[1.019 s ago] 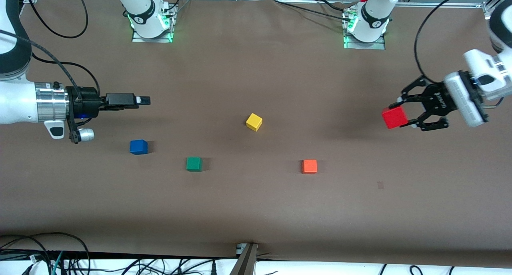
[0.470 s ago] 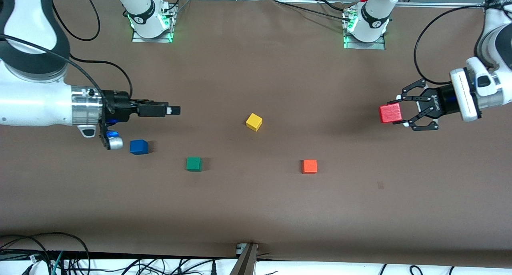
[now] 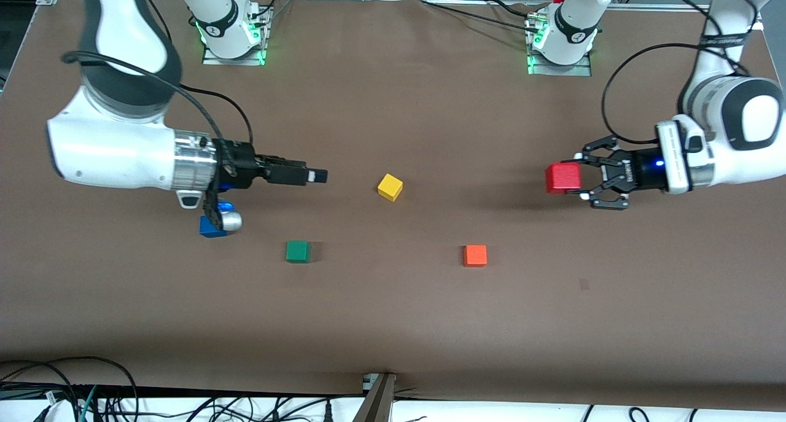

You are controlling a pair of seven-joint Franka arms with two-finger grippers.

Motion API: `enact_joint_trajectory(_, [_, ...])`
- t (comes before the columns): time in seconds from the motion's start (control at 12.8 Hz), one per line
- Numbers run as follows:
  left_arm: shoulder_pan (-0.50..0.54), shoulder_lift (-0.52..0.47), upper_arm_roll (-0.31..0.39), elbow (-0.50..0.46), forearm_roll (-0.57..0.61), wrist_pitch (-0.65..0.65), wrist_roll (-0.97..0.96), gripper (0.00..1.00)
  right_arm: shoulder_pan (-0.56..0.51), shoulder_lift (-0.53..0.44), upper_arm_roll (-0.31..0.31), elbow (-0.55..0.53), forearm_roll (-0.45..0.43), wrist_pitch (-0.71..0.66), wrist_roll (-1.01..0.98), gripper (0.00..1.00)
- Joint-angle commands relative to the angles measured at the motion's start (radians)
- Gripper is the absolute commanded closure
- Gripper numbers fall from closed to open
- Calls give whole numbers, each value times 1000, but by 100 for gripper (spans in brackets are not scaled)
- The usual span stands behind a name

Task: Pass red block to right arm, stack on blue
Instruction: 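Bring the red cube toward the right gripper while it approaches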

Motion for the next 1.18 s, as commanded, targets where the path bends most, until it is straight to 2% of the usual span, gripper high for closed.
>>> enact_joint_trajectory(0.0, [-61, 17, 4, 5, -59, -24, 111, 100, 23, 29, -3, 16, 22, 42, -2, 0])
enact_joint_trajectory(0.31, [-155, 74, 0, 17, -197, -3, 119, 100, 31, 30, -3, 16, 22, 31, -46, 0])
enact_joint_trajectory(0.63, [-244, 107, -14, 22, -295, 89, 117, 100, 58, 33, -3, 18, 23, 38, -79, 0])
enact_joint_trajectory(0.78, [-285, 147, -29, 66, -361, 115, 120, 100, 72, 33, -2, 18, 23, 39, -83, 0])
enact_joint_trajectory(0.94, [-323, 166, -57, 102, -416, 195, 125, 100, 87, 35, -3, 18, 23, 48, -85, 0])
enact_joint_trajectory(1.1, [-354, 189, -83, 154, -423, 261, 119, 100, 100, 44, -1, 18, 23, 70, -85, 0])
